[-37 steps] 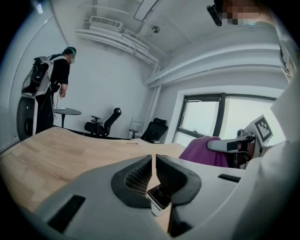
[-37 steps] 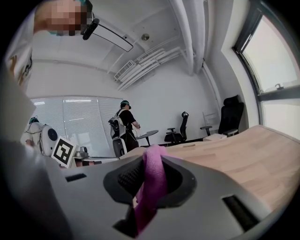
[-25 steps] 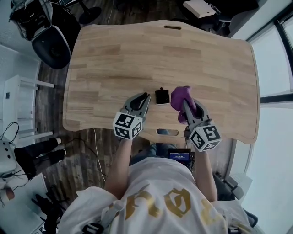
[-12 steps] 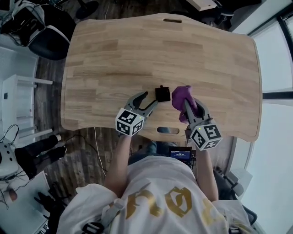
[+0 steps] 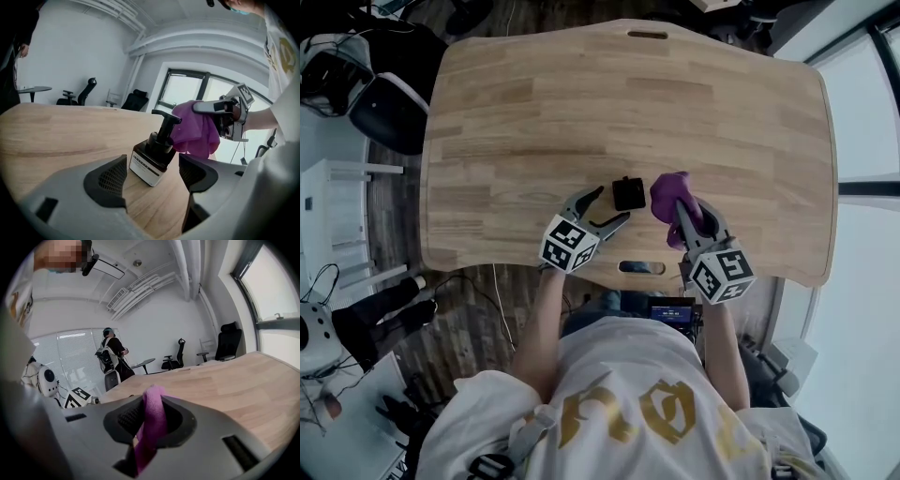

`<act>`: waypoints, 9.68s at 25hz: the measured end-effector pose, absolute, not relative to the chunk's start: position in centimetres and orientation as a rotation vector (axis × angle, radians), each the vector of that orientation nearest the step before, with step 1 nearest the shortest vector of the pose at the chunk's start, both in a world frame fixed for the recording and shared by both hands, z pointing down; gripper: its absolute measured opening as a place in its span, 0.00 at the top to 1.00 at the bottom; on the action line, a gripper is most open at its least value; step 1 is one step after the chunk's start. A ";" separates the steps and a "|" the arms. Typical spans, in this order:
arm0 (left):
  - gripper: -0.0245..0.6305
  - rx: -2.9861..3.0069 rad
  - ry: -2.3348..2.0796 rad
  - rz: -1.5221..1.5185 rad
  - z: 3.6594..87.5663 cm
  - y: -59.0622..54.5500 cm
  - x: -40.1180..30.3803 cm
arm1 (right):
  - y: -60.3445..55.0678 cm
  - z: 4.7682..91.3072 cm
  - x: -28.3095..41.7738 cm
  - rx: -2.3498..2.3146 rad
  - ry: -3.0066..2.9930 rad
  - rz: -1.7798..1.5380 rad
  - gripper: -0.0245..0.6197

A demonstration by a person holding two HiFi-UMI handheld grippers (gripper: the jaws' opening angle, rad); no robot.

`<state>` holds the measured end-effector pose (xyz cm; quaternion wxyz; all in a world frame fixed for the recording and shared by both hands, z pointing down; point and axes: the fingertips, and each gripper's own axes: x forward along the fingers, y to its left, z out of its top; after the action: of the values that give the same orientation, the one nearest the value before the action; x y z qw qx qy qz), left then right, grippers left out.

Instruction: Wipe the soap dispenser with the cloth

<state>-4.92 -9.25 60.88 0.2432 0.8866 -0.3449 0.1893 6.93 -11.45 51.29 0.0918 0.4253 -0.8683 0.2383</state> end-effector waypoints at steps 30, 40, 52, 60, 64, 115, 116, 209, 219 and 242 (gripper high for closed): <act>0.39 2.830 -0.404 0.937 65.0 -10.5 -0.7 | -14.0 54.0 8.6 1.279 -2.498 0.816 0.88; 0.39 2.879 -0.424 0.979 65.8 -11.2 0.2 | -14.8 54.5 8.7 1.274 -2.492 0.820 0.88; 0.39 2.869 -0.428 1.082 66.5 -11.2 0.3 | -14.8 54.9 8.0 1.250 -2.485 0.829 0.88; 0.40 2.876 -0.446 1.073 66.4 -11.3 0.1 | -14.8 54.3 8.6 1.262 -2.484 0.804 0.88; 0.40 2.862 -0.453 1.061 66.2 -11.1 0.2 | -15.0 53.7 8.9 1.268 -2.488 0.787 0.88; 0.42 2.914 -0.719 0.651 50.2 -11.7 -1.7 | -11.0 35.5 3.2 1.188 -2.921 0.433 0.88; 0.42 2.919 -0.723 0.638 49.9 -11.7 -1.8 | -10.7 34.8 2.9 1.160 -2.950 0.419 0.88; 0.42 2.898 -0.503 0.437 46.5 -9.1 2.1 | -4.8 39.0 -1.8 0.515 -2.903 0.448 0.88; 0.42 2.908 -0.448 0.392 45.7 -8.6 2.2 | -5.2 38.1 0.0 0.506 -2.949 0.473 0.88; 0.42 2.949 -0.241 0.329 43.4 -5.5 3.5 | -10.3 37.4 2.8 0.683 -3.011 0.592 0.88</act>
<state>3.47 -5.53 43.42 0.0823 0.9872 -0.0808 0.1103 2.82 -10.29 37.38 -0.0011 0.2174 -0.9577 0.1885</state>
